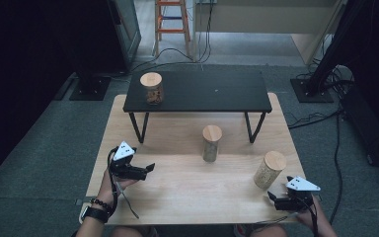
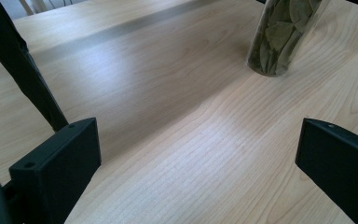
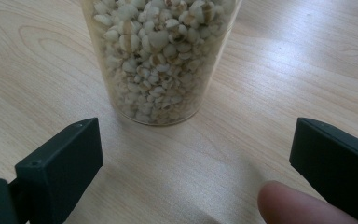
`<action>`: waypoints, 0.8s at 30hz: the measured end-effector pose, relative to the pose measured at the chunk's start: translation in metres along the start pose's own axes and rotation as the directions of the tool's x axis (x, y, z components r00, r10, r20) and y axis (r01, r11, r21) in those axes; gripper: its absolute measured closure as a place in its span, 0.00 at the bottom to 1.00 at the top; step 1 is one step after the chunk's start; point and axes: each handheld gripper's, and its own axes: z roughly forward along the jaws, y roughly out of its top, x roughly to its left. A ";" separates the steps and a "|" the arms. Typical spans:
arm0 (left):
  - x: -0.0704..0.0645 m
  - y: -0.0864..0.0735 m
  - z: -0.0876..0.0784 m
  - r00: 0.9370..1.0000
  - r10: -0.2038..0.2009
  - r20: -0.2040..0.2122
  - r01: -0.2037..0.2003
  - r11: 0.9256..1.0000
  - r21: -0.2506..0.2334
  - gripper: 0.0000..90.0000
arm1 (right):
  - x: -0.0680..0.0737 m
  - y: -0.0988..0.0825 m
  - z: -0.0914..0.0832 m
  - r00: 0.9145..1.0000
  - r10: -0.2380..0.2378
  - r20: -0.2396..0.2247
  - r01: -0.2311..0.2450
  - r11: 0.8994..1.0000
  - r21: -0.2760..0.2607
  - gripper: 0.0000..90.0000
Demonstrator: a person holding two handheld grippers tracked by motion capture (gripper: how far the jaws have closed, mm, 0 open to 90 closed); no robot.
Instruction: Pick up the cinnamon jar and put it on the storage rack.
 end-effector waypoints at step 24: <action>-0.001 -0.033 0.003 0.999 -0.034 0.005 0.034 0.999 0.022 0.00 | 0.001 0.000 0.000 1.000 0.000 0.004 0.000 1.000 0.001 0.03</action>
